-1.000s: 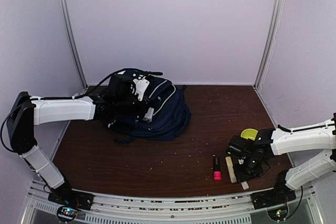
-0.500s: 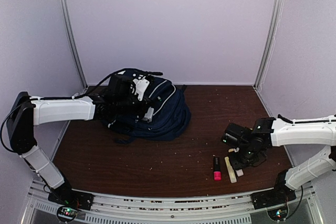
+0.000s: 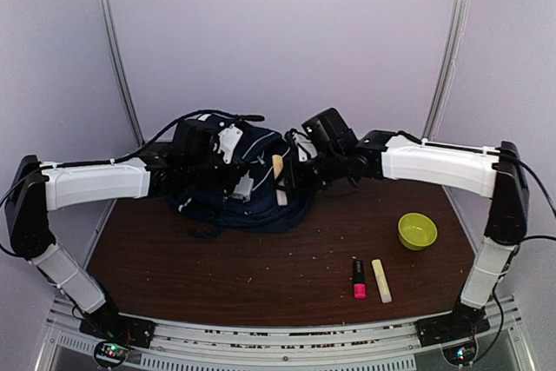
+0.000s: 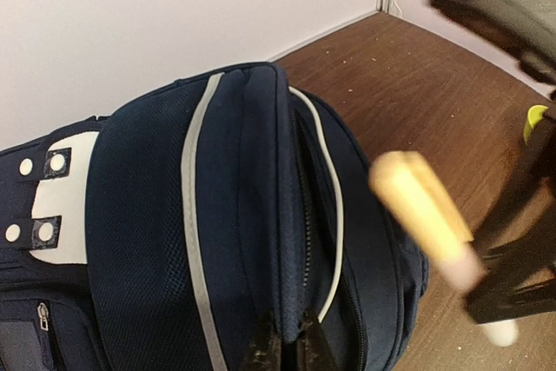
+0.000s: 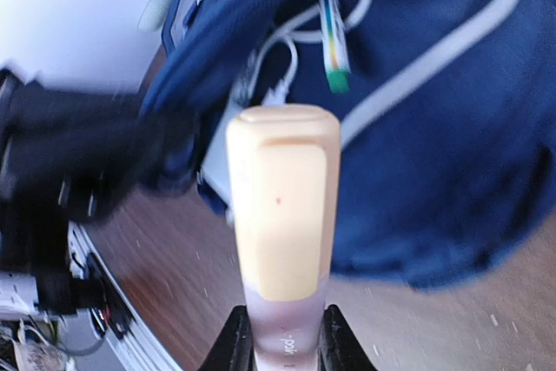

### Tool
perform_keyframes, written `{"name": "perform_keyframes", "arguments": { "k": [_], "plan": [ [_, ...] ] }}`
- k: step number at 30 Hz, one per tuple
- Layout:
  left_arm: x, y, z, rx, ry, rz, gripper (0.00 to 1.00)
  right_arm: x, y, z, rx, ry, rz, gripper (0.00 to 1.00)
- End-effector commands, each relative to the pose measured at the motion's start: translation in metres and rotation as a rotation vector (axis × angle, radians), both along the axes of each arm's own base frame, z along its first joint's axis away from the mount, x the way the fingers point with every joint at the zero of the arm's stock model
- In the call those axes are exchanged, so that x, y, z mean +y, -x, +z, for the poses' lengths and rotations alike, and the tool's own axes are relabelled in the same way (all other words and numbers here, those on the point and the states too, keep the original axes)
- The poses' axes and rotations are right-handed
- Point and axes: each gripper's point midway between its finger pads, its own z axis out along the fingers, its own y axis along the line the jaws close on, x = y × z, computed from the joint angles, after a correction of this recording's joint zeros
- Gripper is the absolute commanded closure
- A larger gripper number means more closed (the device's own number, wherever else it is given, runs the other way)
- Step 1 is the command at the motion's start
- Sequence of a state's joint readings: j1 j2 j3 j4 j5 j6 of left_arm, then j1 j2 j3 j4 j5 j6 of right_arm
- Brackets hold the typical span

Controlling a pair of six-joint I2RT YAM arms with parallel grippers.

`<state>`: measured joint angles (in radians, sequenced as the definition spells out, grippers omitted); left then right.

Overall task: Pack the student bag
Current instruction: Place the pen in the upper front pocket of the bag.

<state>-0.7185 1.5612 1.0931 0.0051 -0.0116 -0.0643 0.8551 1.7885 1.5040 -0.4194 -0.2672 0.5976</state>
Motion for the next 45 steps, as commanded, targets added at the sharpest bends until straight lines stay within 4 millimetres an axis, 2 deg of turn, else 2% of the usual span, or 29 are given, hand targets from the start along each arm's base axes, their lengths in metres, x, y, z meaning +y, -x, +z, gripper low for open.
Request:
{"name": "perform_keyframes", "arguments": {
  "k": [1,4,7,8,10,16,19,22,24,28,34,38,40,42,45],
  "plan": [
    [0.005,-0.006,0.054,-0.127,0.078,0.016,1.0,0.043,-0.03,0.024,-0.015,-0.141,0.032,1.0],
    [0.006,-0.004,0.055,-0.128,0.09,0.015,1.0,0.058,-0.049,0.023,-0.005,-0.185,-0.007,1.0],
    [0.005,-0.002,0.058,-0.134,0.097,0.005,1.0,0.066,-0.075,-0.002,0.055,-0.217,-0.069,1.0],
    [0.005,-0.001,0.059,-0.135,0.097,0.002,1.0,0.068,-0.082,-0.005,0.065,-0.238,-0.086,1.0],
    [0.005,-0.001,0.062,-0.141,0.101,0.001,1.0,0.072,-0.098,-0.005,0.06,-0.274,-0.12,1.0],
    [0.002,0.002,0.062,-0.135,0.111,-0.02,1.0,0.072,-0.135,0.019,-0.049,-0.337,-0.218,0.99],
    [0.003,0.003,0.061,-0.133,0.119,-0.015,1.0,0.067,-0.148,0.018,-0.06,-0.369,-0.279,0.9],
    [0.003,0.002,0.056,-0.123,0.117,-0.012,1.0,0.067,-0.155,0.009,-0.047,-0.371,-0.298,0.74],
    [0.003,0.001,0.05,-0.11,0.109,-0.005,1.0,0.07,-0.153,0.007,-0.035,-0.376,-0.277,0.68],
    [0.003,-0.001,0.044,-0.095,0.11,0.009,1.0,0.069,-0.142,0.021,-0.042,-0.361,-0.23,0.58],
    [0.001,-0.004,0.044,-0.096,0.114,0.011,1.0,0.057,-0.117,0.066,-0.134,-0.337,-0.167,0.52],
    [0.002,-0.004,0.043,-0.092,0.111,0.015,1.0,0.046,-0.094,0.086,-0.161,-0.279,-0.101,0.52],
    [0.003,-0.004,0.044,-0.094,0.109,0.017,1.0,0.031,-0.079,0.094,-0.184,-0.221,-0.08,0.52],
    [0.004,-0.004,0.044,-0.097,0.103,0.022,1.0,0.01,-0.064,0.094,-0.222,-0.12,-0.086,0.52],
    [0.004,-0.005,0.044,-0.098,0.097,0.024,1.0,-0.034,-0.039,0.078,-0.268,0.088,-0.126,0.51]
  ]
}}
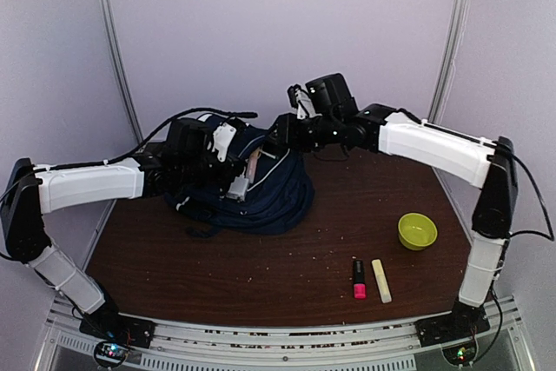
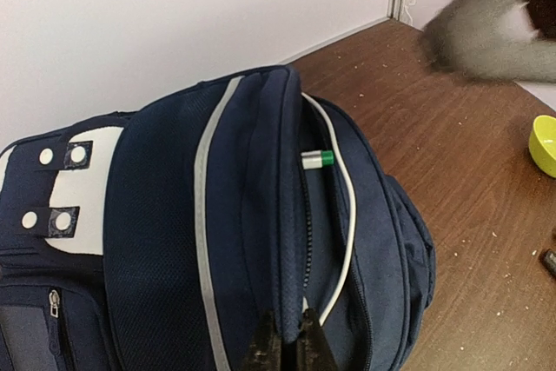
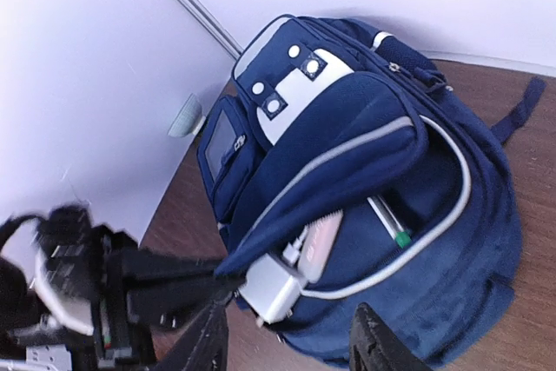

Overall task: Pack the student bag
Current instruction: Place the pen in the upper front pocket of the bag, then pick up the pen from the corner of the board.

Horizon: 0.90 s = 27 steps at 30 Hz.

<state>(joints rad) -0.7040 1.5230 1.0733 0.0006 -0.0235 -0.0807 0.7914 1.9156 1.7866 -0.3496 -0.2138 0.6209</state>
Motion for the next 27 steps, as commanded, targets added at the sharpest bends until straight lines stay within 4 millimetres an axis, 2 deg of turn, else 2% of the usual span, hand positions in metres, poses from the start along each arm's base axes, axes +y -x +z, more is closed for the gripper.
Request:
{"name": "perform_keyframes", "arguments": {
  "k": [1,2,6,11,13,16,17,21,27],
  "plan": [
    [-0.007,-0.005,0.037,-0.095,0.077,-0.009,1.0,-0.072,0.045,-0.016,-0.08,0.352,-0.069,0.51],
    [-0.007,-0.005,0.037,-0.096,0.074,-0.01,1.0,-0.087,0.055,-0.024,-0.063,0.414,-0.081,0.5],
    [-0.006,-0.005,0.035,-0.097,0.062,-0.006,1.0,-0.163,0.102,-0.098,0.117,0.695,-0.14,0.46],
    [-0.008,-0.006,0.033,-0.095,0.063,-0.012,1.0,-0.213,0.159,-0.166,0.311,0.762,-0.152,0.36],
    [-0.009,-0.006,0.032,-0.092,0.063,-0.017,1.0,-0.221,0.176,-0.185,0.36,0.76,-0.157,0.25],
    [-0.01,-0.006,0.033,-0.093,0.062,-0.02,1.0,-0.224,0.196,-0.207,0.413,0.759,-0.15,0.21],
    [-0.01,-0.006,0.033,-0.093,0.059,-0.021,1.0,-0.228,0.203,-0.216,0.439,0.767,-0.147,0.22],
    [-0.01,-0.006,0.034,-0.097,0.051,-0.022,1.0,-0.243,0.227,-0.246,0.528,0.787,-0.137,0.41],
    [-0.011,-0.007,0.033,-0.094,0.053,-0.022,1.0,-0.258,0.23,-0.258,0.523,0.855,-0.146,0.46]
  ]
}}
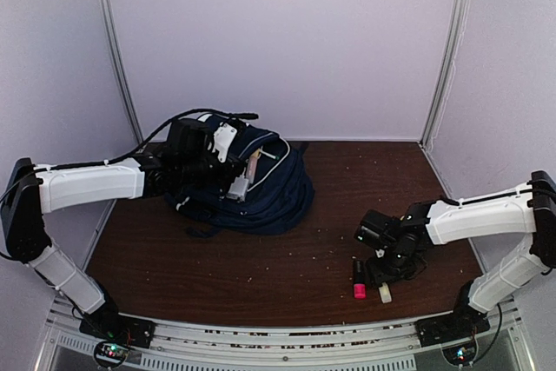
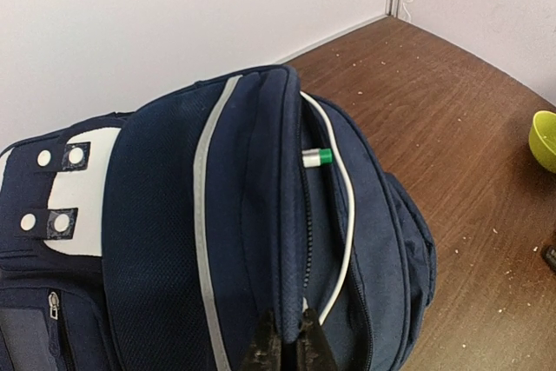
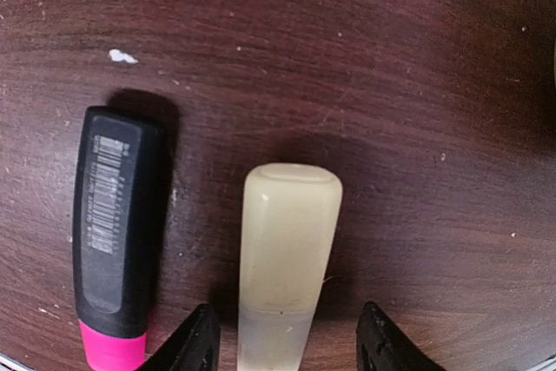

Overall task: Pack the student bag
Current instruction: Pick up the pen from the corner of the board, then place the pen in the upper front pocket of the bag.

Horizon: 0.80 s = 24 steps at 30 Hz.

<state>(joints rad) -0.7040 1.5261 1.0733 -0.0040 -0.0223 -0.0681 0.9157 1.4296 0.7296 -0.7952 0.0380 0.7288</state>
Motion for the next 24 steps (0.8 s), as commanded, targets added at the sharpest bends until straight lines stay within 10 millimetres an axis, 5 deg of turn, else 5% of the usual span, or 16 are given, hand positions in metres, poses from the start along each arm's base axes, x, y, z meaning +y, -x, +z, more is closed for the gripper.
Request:
{"name": "perform_keyframes", "arguments": {
  "k": [1,7,16,20,24],
  "plan": [
    [-0.011,-0.007,0.035,-0.09,0.068,-0.017,1.0,0.0,-0.004,-0.004,-0.02,0.006,-0.005,0.48],
    [-0.01,-0.007,0.035,-0.09,0.063,-0.015,1.0,0.003,-0.006,-0.008,-0.014,0.013,0.012,0.74],
    [-0.01,-0.007,0.035,-0.091,0.069,-0.017,1.0,0.02,-0.053,0.069,-0.256,-0.024,0.02,0.88],
    [-0.01,-0.006,0.037,-0.094,0.07,-0.02,1.0,0.067,-0.089,0.137,-0.424,-0.191,0.102,0.91],
    [-0.009,-0.006,0.042,-0.103,0.079,-0.016,1.0,0.163,-0.125,0.196,-0.534,-0.577,0.194,0.92]
  ]
}}
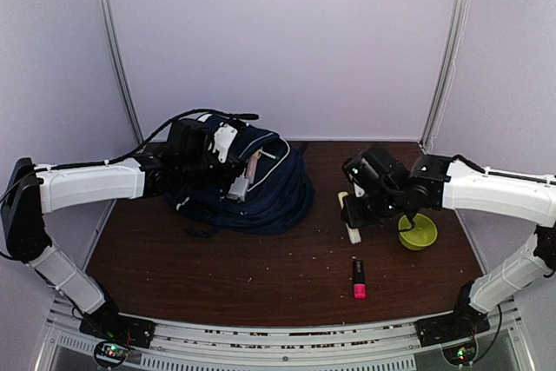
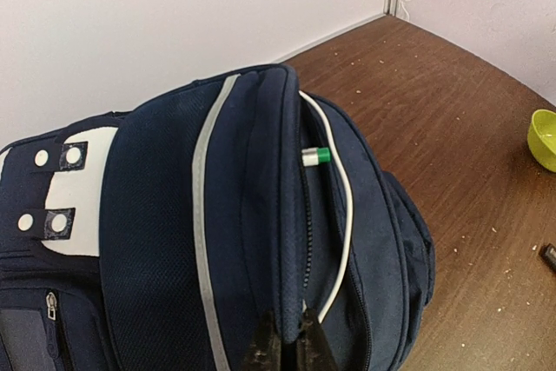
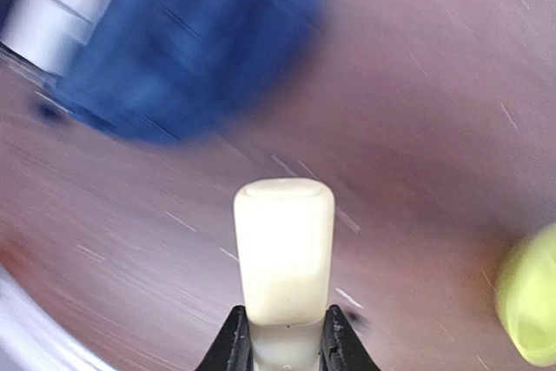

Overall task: Pack the student bag
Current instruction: Place the pen in the upper front pocket of the bag.

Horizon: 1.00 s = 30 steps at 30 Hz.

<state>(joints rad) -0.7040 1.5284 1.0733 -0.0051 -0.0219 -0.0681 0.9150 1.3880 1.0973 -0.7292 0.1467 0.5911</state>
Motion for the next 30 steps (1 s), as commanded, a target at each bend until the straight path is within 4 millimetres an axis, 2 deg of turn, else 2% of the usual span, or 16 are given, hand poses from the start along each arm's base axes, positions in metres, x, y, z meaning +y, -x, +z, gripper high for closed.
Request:
{"name": "perform_keyframes", "arguments": {
  "k": [1,5,8,10,13,18,22,26,30],
  "plan": [
    [-0.009,-0.006,0.045,-0.108,0.083,-0.015,1.0,0.101,-0.044,0.07,-0.145,-0.389,0.171,0.93],
    [-0.007,-0.005,0.051,-0.112,0.083,-0.01,1.0,0.176,-0.087,0.091,-0.083,-0.648,0.212,0.97],
    [-0.004,-0.004,0.057,-0.124,0.083,-0.002,1.0,0.206,-0.119,0.095,-0.068,-0.715,0.183,0.97],
    [-0.001,-0.003,0.06,-0.135,0.08,0.003,1.0,0.213,-0.14,0.087,-0.054,-0.724,0.138,0.98],
    [0.001,-0.001,0.064,-0.145,0.081,0.005,1.0,0.214,-0.168,0.076,-0.055,-0.759,0.069,1.0],
    [-0.002,-0.001,0.065,-0.143,0.084,-0.008,1.0,0.217,-0.198,0.072,-0.107,-0.772,0.0,1.0],
    [-0.006,0.0,0.064,-0.137,0.089,-0.025,1.0,0.211,-0.219,0.062,-0.137,-0.79,-0.09,0.99],
    [-0.008,0.001,0.062,-0.127,0.09,-0.04,1.0,0.206,-0.237,0.056,-0.173,-0.803,-0.158,0.9],
    [-0.007,0.001,0.055,-0.113,0.074,-0.036,1.0,0.215,-0.241,0.053,-0.164,-0.799,-0.134,0.71]
  ]
}}
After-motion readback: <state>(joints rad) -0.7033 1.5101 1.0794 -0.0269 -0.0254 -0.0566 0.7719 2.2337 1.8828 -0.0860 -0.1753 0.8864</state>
